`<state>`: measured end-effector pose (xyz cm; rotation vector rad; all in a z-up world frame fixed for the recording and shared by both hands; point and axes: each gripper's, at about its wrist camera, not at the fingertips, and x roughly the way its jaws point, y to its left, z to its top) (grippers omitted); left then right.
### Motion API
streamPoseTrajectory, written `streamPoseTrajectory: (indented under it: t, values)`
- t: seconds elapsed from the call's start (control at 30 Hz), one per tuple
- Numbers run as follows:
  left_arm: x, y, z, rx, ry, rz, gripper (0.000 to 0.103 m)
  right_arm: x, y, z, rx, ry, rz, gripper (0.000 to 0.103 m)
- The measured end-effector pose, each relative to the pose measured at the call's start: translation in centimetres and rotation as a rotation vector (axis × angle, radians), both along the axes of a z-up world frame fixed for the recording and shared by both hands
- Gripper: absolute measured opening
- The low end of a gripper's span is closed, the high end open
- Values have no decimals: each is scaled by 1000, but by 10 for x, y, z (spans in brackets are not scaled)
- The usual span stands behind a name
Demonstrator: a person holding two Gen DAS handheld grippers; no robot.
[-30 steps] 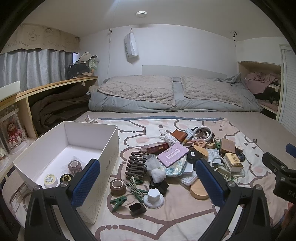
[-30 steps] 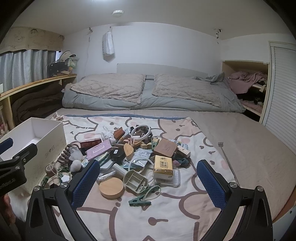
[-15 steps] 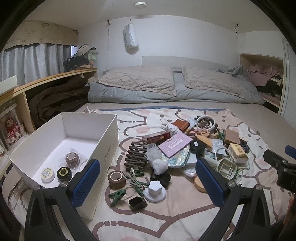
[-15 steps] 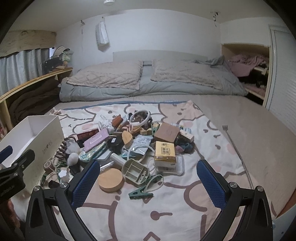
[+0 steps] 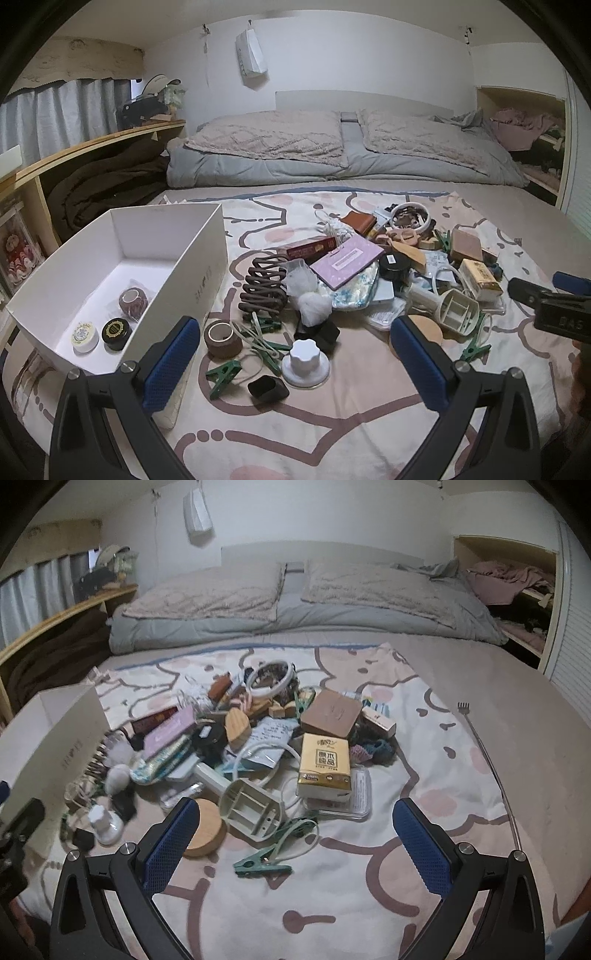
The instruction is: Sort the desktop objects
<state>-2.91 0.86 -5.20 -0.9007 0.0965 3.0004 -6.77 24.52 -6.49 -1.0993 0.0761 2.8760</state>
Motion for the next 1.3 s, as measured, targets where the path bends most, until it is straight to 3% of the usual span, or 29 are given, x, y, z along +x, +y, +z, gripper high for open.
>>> streamPoseTrajectory:
  t: [0.57,1.13,1.3]
  values:
    - [-4,17,-20,0,-57,-44,103,-51,-22,-54,31,-211,57,103]
    - [-5,24,-31,2,-85,-55,103,-96,-37,-79,-19,-316,-100,103]
    - [-7,21,-32,9,-86,-47,103,-105,-43,-87,9,-321,-116,103]
